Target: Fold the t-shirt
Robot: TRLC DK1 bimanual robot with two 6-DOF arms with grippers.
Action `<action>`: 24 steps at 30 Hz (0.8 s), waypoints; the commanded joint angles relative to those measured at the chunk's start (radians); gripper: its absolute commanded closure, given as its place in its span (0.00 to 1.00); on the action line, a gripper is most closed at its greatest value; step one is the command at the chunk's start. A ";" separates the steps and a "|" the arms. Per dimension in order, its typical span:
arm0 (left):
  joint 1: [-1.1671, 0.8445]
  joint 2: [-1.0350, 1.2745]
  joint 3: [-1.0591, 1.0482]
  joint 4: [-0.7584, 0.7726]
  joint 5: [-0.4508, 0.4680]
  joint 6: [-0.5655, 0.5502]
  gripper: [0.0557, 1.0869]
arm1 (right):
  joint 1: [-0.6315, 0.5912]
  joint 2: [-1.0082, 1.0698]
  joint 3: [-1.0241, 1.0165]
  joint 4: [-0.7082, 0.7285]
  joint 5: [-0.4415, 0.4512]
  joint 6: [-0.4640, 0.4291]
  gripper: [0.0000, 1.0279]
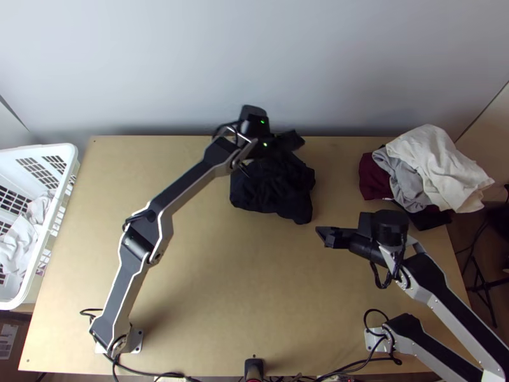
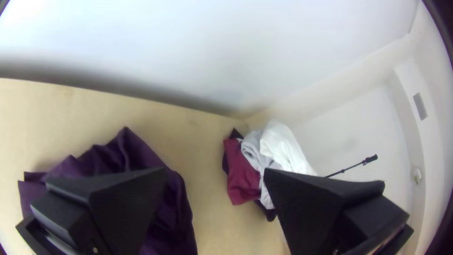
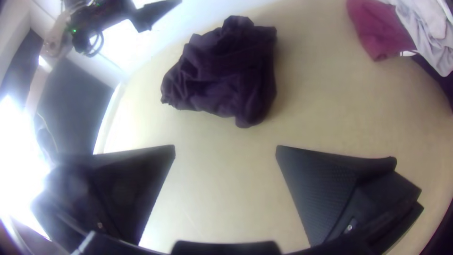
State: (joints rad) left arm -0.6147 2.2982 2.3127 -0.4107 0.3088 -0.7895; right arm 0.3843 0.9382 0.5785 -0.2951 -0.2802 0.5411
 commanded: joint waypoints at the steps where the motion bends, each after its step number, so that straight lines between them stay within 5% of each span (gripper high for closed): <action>1: 0.081 -0.095 -0.022 -0.019 0.000 0.029 0.04 | -0.047 0.079 -0.034 0.059 -0.048 0.051 0.04; 11: 0.179 -0.209 -0.118 -0.292 0.004 0.243 0.04 | -0.130 0.386 -0.005 0.344 -0.131 0.177 0.04; 24: 0.237 -0.358 -0.248 -0.326 -0.010 0.291 0.04 | -0.107 0.798 0.331 0.373 -0.212 0.272 0.04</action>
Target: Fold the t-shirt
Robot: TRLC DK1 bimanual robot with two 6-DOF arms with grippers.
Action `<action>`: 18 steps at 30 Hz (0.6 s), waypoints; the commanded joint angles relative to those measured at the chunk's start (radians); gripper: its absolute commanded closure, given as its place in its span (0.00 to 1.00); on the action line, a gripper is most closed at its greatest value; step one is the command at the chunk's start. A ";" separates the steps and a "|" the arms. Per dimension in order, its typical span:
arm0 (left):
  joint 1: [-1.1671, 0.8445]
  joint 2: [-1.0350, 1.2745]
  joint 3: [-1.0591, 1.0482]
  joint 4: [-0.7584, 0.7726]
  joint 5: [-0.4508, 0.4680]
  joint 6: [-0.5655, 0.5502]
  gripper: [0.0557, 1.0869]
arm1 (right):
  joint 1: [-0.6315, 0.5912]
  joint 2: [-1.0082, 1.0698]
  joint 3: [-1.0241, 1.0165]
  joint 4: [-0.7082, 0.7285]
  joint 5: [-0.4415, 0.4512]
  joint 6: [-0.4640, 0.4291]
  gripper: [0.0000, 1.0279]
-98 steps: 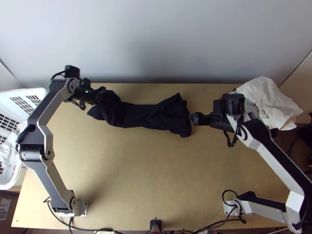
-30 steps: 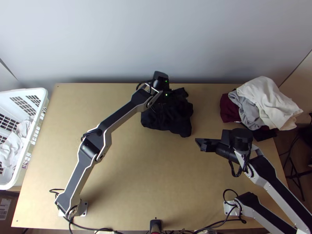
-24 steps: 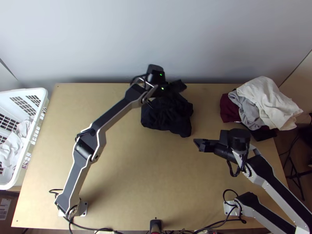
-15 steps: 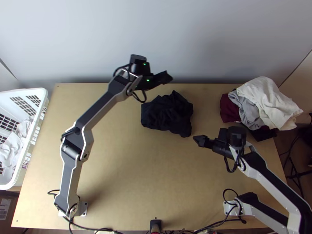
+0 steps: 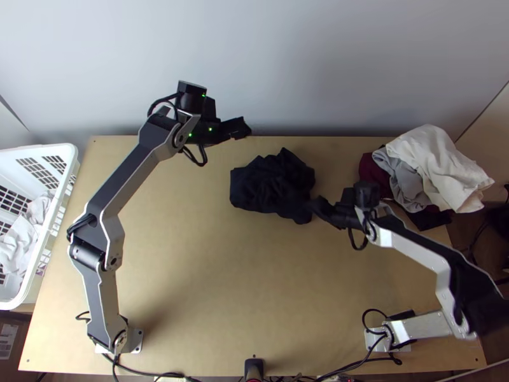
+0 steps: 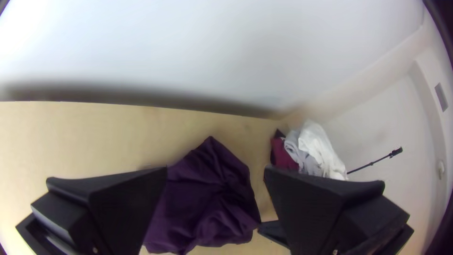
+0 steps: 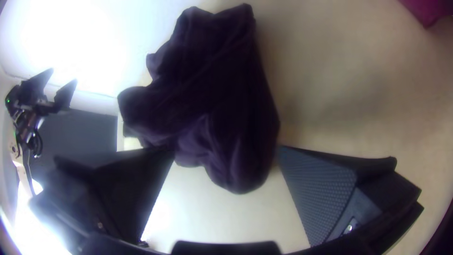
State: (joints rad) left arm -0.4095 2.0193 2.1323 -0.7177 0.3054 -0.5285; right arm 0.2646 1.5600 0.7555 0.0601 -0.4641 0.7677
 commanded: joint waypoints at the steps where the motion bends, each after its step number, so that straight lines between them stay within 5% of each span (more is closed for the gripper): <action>1: 0.038 -0.094 -0.081 -0.019 -0.006 0.032 0.04 | 0.015 0.195 0.176 0.021 -0.027 0.064 0.04; 8: 0.072 -0.203 -0.207 0.017 -0.006 0.068 0.04 | 0.012 0.250 0.222 0.195 -0.028 0.206 0.04; 18: 0.129 -0.255 -0.337 0.073 -0.006 0.096 0.04 | 0.122 0.434 0.432 0.058 -0.045 0.176 0.04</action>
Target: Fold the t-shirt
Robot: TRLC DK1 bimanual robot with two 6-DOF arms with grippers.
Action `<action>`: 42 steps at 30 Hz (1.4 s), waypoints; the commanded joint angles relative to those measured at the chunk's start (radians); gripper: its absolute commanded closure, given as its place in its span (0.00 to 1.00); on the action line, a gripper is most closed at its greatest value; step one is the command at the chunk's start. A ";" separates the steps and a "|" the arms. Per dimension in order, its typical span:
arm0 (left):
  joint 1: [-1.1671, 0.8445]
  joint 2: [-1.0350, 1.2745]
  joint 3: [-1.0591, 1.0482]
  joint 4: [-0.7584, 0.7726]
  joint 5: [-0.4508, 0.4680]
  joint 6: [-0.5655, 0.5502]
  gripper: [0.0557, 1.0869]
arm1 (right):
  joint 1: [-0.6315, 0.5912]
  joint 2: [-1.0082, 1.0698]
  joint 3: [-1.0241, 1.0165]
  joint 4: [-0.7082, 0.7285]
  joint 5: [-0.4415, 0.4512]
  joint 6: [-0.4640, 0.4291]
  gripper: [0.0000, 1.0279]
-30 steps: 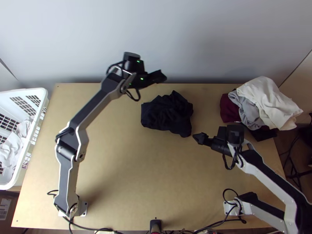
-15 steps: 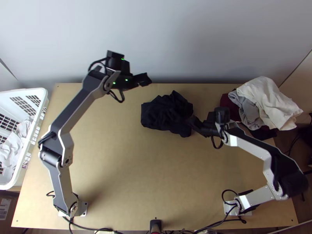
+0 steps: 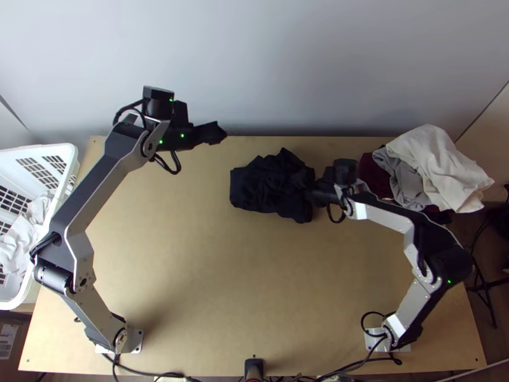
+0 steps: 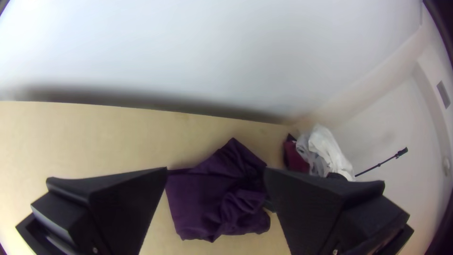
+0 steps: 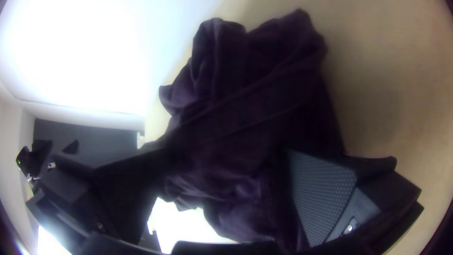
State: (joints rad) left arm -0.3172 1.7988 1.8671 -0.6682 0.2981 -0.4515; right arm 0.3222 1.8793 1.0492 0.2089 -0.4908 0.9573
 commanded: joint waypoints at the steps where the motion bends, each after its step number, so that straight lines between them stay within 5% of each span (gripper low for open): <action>1: 0.040 -0.035 -0.079 0.025 0.001 0.023 0.04 | 0.078 0.130 0.156 -0.115 -0.019 -0.023 0.04; 12: 0.092 -0.035 -0.164 0.032 0.001 0.077 0.04 | 0.092 0.173 0.233 -0.385 0.054 -0.264 0.06; 13: 0.092 -0.035 -0.169 0.032 0.001 0.077 0.04 | 0.103 0.175 0.242 -0.422 0.070 -0.308 0.18; 14: 0.092 -0.035 -0.172 0.032 0.003 0.079 0.04 | 0.118 0.173 0.255 -0.451 0.110 -0.341 0.42; 15: 0.092 -0.035 -0.174 0.032 0.003 0.079 0.04 | 0.132 0.173 0.265 -0.462 0.141 -0.364 0.80; 16: 0.092 -0.035 -0.174 0.032 0.003 0.079 0.04 | 0.138 0.173 0.278 -0.471 0.149 -0.371 0.97; 42: 0.150 -0.102 -0.261 0.024 0.003 0.073 0.04 | 0.012 -0.071 0.655 -0.720 0.251 -0.430 0.97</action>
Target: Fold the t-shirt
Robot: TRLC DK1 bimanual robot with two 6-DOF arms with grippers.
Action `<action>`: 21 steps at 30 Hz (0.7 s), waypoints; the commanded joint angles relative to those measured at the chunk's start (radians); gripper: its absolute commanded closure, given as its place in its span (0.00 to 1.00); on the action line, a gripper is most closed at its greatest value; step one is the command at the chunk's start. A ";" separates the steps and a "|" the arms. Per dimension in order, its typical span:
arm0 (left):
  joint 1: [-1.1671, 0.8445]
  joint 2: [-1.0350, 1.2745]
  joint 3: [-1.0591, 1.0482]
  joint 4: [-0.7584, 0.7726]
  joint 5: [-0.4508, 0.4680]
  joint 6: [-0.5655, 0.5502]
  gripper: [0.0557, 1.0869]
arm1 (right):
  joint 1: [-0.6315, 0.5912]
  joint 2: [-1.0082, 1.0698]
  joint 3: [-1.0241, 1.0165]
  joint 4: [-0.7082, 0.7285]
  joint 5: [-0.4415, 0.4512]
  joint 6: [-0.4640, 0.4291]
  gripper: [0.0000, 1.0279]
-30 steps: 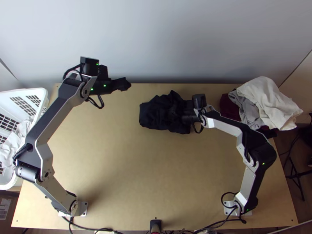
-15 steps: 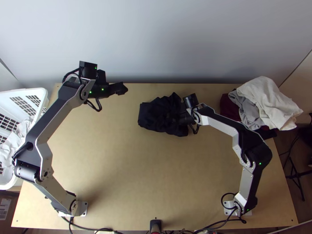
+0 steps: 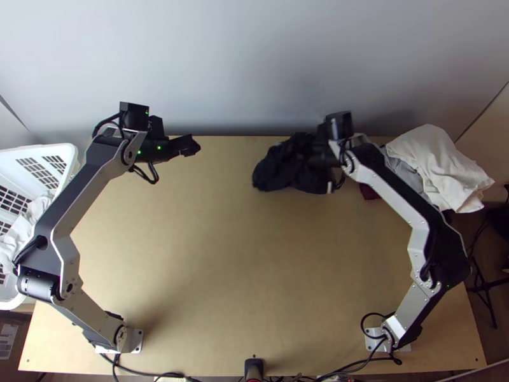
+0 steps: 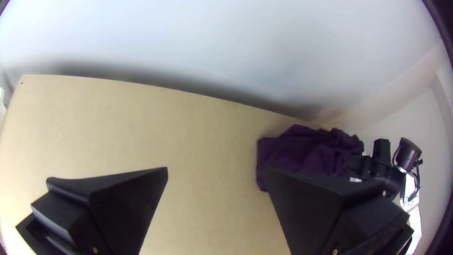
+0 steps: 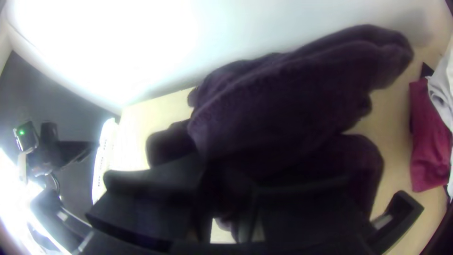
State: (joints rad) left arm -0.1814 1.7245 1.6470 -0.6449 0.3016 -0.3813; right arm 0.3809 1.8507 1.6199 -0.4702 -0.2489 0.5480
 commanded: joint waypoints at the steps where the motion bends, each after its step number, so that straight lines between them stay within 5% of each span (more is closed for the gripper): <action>1: 0.016 -0.034 -0.047 0.001 -0.001 0.004 0.04 | -0.056 -0.047 0.094 -0.047 0.010 -0.023 0.97; 21: 0.016 -0.060 -0.102 0.008 -0.001 -0.007 0.04 | -0.468 0.119 0.724 -0.280 0.007 -0.158 0.97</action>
State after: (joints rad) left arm -0.1635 1.6741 1.5658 -0.6407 0.2989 -0.3809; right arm 0.0410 1.9205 2.1609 -0.7109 -0.2386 0.4171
